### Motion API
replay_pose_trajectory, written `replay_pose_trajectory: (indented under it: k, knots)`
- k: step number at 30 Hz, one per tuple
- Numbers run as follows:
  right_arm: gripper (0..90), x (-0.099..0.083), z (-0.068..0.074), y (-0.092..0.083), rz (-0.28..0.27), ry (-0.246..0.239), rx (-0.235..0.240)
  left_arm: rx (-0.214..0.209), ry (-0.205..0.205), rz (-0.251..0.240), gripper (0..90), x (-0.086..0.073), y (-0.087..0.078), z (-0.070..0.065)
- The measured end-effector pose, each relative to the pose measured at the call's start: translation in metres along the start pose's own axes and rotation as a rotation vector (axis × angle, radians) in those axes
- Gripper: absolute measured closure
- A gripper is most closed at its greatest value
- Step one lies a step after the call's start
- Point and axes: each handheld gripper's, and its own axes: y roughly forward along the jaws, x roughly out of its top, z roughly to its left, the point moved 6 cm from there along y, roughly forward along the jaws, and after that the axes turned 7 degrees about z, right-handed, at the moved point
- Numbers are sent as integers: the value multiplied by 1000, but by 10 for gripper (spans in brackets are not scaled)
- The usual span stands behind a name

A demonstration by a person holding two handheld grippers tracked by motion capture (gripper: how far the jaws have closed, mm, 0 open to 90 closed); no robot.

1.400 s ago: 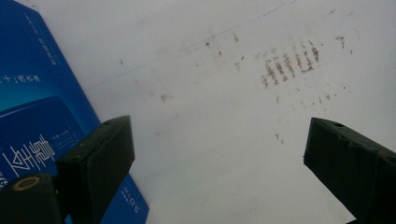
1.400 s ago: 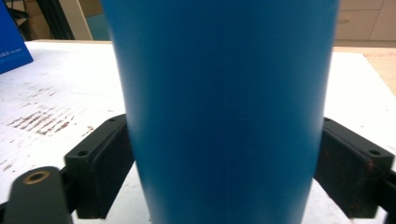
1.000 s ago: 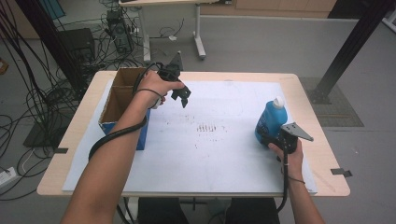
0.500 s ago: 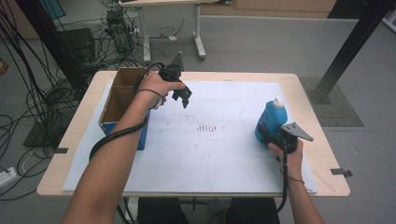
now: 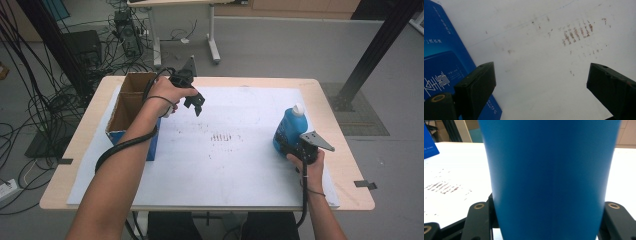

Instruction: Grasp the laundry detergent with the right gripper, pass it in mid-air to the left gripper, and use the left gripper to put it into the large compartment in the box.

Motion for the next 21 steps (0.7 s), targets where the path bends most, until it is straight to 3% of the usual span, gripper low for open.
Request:
replay_pose_trajectory:
  k: [21]
  knots:
    - [404,0,0,0,2,-18,-3,3,9,5,91,1,0,-3]
